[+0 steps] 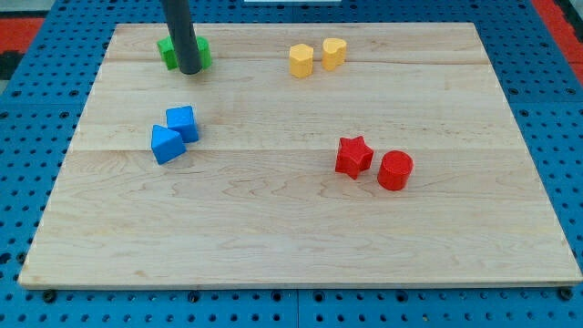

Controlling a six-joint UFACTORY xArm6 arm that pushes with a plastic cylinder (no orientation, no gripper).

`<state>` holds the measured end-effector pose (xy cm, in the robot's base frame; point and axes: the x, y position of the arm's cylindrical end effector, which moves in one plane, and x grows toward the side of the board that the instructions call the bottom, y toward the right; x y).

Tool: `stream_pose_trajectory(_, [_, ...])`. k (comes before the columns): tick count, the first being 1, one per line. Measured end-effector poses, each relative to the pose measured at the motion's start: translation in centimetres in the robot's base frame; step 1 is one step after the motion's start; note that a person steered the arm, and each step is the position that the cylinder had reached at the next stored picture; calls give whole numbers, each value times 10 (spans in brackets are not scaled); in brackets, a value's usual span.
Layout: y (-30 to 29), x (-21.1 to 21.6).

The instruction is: Slide the green circle along with green star a bit up

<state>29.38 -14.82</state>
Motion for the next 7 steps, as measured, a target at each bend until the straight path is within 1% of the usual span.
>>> stream_pose_trajectory(2, [6,0])
stream_pose_trajectory(4, [-17,0])
stream_pose_trajectory(7, [-15,-6])
